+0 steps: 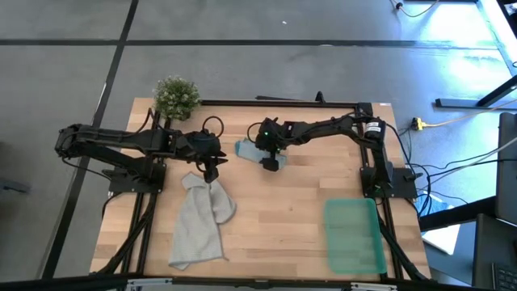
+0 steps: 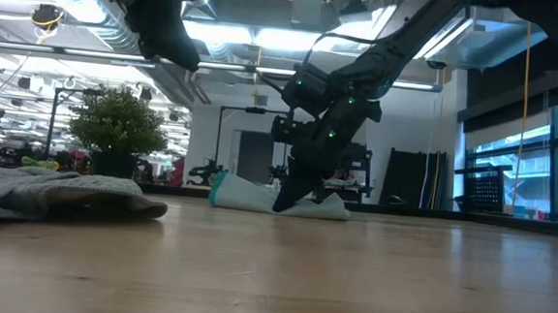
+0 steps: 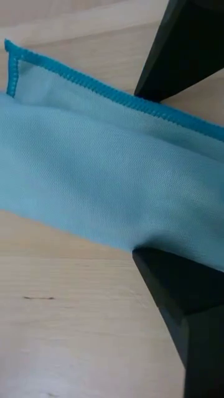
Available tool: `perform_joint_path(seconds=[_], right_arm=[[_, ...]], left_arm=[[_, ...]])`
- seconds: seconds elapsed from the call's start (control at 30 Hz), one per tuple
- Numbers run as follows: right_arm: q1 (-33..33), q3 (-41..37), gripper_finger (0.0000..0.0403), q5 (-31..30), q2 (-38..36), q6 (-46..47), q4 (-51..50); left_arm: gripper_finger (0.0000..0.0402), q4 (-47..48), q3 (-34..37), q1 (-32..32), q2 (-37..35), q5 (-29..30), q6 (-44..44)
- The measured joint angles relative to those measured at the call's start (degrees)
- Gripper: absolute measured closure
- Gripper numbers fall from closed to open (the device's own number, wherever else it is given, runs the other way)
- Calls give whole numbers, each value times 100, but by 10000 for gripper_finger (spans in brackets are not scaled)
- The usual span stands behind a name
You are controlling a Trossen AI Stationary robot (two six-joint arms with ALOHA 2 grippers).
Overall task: Roll microfiber towels into tight, uniform cylinder then place into a basket
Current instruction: Put the rolled blue towel into the green bin
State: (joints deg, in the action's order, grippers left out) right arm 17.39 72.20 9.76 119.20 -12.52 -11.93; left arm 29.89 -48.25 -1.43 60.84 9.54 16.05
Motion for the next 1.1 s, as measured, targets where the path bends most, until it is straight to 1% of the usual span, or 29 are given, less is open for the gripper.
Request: perform_joint_path(seconds=[0.17,0.27,0.4,0.5,0.63,0.8,0.93,0.97,1.1], right_arm=[[0,-11,4,-2,10,41,77],[25,-11,7,26,13,298,65],[68,-9,36,189,15,465,42],[70,-9,74,203,15,578,49],[46,-7,145,91,17,633,12],[44,-9,259,114,17,955,-13],[42,-12,356,411,17,1203,-32],[44,-14,365,513,17,1236,-37],[39,-17,365,642,19,1427,-41]], left_arm=[[312,0,0,0,0,0,0],[312,1,0,2,0,0,0],[312,0,0,0,0,0,0],[312,2,0,2,0,0,0],[312,0,0,0,0,2,0],[312,0,0,0,0,2,0],[312,0,0,0,0,2,0],[312,0,0,0,0,2,0],[312,1,0,0,0,0,0]])
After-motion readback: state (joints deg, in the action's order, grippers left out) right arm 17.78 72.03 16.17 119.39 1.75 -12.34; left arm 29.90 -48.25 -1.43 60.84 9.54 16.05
